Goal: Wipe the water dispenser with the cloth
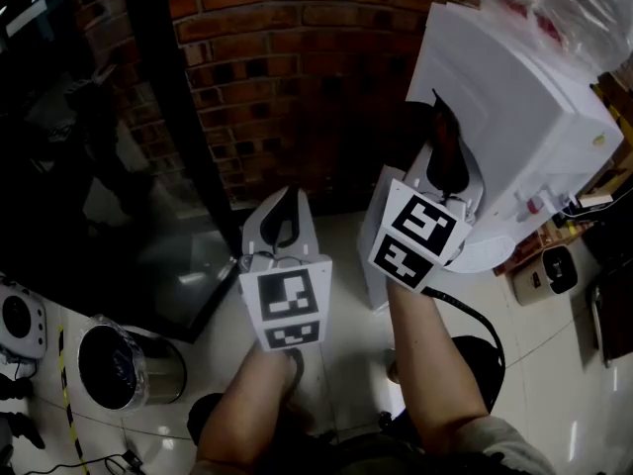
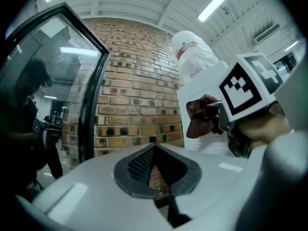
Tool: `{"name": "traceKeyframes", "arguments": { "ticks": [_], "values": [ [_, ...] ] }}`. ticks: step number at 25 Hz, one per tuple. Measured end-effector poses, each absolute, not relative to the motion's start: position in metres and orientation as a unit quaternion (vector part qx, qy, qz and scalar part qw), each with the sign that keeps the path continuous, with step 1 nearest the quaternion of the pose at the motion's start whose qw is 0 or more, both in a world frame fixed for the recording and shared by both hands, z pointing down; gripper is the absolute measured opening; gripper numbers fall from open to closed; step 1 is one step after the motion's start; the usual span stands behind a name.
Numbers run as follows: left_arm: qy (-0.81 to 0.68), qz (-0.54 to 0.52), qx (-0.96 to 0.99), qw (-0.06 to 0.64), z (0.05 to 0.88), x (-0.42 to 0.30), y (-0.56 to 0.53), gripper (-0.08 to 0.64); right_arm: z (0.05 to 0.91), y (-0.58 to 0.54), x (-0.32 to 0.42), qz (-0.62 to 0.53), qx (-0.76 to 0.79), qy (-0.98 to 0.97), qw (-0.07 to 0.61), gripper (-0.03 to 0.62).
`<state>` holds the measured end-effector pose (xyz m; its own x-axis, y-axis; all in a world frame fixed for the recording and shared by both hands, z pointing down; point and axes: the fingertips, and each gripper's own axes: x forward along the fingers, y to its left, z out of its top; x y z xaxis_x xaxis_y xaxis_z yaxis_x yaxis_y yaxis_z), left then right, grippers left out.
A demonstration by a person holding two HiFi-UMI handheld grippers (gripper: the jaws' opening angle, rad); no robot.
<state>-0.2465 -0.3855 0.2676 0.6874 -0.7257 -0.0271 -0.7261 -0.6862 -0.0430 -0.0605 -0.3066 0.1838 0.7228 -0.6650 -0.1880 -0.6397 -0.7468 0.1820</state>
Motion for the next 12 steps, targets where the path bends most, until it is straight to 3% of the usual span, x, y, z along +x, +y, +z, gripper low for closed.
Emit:
{"name": "traceKeyframes", "arguments": {
  "ticks": [12],
  "values": [
    [0.399, -0.044, -0.916, 0.004, 0.322, -0.254, -0.397, 0.0, 0.348, -0.309, -0.054, -0.029, 0.919, -0.38, 0.099, 0.08]
  ]
}}
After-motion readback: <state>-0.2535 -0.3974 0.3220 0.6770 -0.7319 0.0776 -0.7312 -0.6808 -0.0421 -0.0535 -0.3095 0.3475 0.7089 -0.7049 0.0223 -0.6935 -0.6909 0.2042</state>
